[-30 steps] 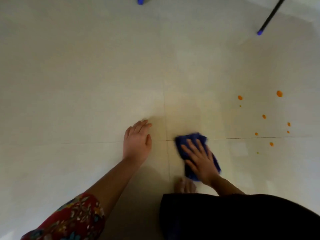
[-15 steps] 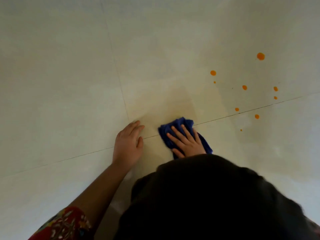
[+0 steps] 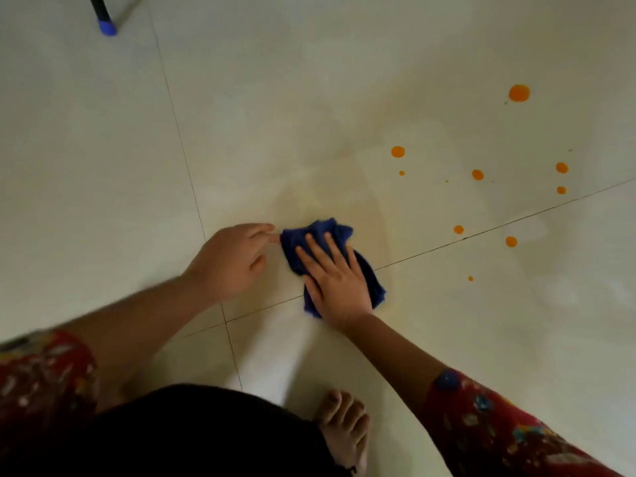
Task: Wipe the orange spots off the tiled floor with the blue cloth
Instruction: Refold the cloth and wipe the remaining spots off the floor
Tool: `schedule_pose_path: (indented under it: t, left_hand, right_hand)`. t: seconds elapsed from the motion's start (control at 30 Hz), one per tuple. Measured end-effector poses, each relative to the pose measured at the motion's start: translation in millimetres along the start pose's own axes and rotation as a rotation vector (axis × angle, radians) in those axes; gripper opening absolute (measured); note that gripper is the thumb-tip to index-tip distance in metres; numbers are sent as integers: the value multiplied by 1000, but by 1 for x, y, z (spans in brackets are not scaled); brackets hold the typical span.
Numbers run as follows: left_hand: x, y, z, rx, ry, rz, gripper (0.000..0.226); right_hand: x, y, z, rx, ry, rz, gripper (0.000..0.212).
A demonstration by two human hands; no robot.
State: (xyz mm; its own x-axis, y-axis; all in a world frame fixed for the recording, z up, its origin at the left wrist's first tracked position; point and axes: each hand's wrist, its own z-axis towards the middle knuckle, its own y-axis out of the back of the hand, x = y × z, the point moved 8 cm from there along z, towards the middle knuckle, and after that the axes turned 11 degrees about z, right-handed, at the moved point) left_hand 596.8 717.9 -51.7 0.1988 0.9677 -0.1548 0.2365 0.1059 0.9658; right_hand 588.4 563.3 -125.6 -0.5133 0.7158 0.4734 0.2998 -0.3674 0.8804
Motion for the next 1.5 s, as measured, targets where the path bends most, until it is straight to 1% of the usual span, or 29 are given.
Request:
schedule_pose_path:
  t: [0.03, 0.1, 0.13, 0.2, 0.27, 0.3, 0.33, 0.37, 0.43, 0.47, 0.5, 0.57, 0.63, 0.67, 0.73, 0.77, 0.83, 0.93, 1.0, 1.03, 1.07, 1.13, 1.17, 1.2, 1.27, 1.33, 1.4, 1.47, 1.5]
  left_hand:
    - [0, 4, 8, 46, -34, 32, 40]
    - [0, 12, 28, 159, -100, 92, 41]
    - [-1, 17, 39, 212, -141, 147, 41]
    - [-8, 22, 53, 304, -228, 211, 42]
    - [-17, 25, 63, 370, -300, 227, 42]
    - [-21, 26, 69, 390, -331, 225, 42]
    - [-24, 26, 74, 398, -349, 212, 42]
    - [-28, 27, 80, 392, -364, 189, 42]
    - [-38, 25, 91, 355, -371, 113, 42]
    - [-46, 23, 99, 334, -378, 66, 42]
    - [-50, 19, 102, 330, -368, 31, 42]
    - [-64, 8, 113, 317, -365, -54, 42]
    - [-78, -2, 119, 312, -360, -149, 41]
    - [-84, -5, 121, 309, -365, -186, 40]
    - [-97, -7, 127, 307, -390, -237, 39]
    - [-103, -6, 129, 306, -401, -260, 38]
    - [-113, -2, 131, 304, -423, -307, 36]
    - [-124, 10, 131, 303, -437, -342, 35]
    - [-128, 20, 133, 277, -459, -365, 34]
    - [-130, 25, 136, 255, -471, -371, 33]
    - [-130, 27, 138, 240, -476, -377, 33]
    - [-126, 32, 142, 224, -462, -400, 32]
    - [-123, 33, 142, 221, -454, -405, 31]
    - [-120, 32, 144, 225, -443, -402, 31]
    - [-115, 25, 142, 276, -436, -370, 30]
    - [-115, 16, 145, 352, -447, -316, 29]
    - [-117, 6, 154, 421, -465, -192, 28]
    - [-118, -4, 161, 466, -465, -64, 31]
    - [-119, -7, 164, 460, -451, -37, 33]
  right_hand:
    - [-1, 0, -17, 17, 59, 14, 49]
    - [-23, 10, -44, 16, 119, 16, 48]
    - [-41, 19, -49, -17, 98, -3, 48]
    - [-78, 36, -41, -102, -100, -17, 48]
    - [-90, 47, -22, -193, -330, -5, 50]
    - [-83, 45, -12, -211, -359, -4, 51]
    - [-69, 38, -3, -190, -306, -2, 51]
    - [-50, 27, 2, -138, -181, -3, 51]
    - [-16, -2, -21, 78, 122, -10, 50]
    - [-16, -6, -41, 167, 190, -1, 50]
    - [-21, 0, -54, 195, 214, 27, 51]
    - [-51, 30, -67, 204, 93, 67, 55]
    - [-81, 64, -70, 204, -96, 103, 51]
    - [-92, 82, -69, 193, -214, 141, 48]
    - [-104, 123, -71, 122, -522, 341, 44]
    - [-108, 141, -75, 45, -668, 468, 42]
    - [-108, 175, -85, -129, -826, 695, 39]
    - [-111, 207, -111, -417, -945, 1077, 36]
    - [-112, 216, -124, -565, -991, 1248, 41]
    - [-115, 218, -128, -623, -1000, 1266, 41]
    - [-118, 220, -134, -690, -1014, 1266, 37]
    - [-135, 221, -148, -834, -1088, 1150, 29]
    - [-143, 222, -153, -866, -1122, 1049, 29]
    - [-151, 222, -156, -852, -1146, 941, 31]
    - [-168, 218, -157, -713, -1168, 692, 33]
    - [-180, 216, -156, -543, -1124, 419, 34]
    - [-188, 216, -147, -447, -984, 191, 34]
    - [-190, 205, -139, -377, -817, 95, 35]
    - [-188, 197, -136, -332, -725, 69, 35]
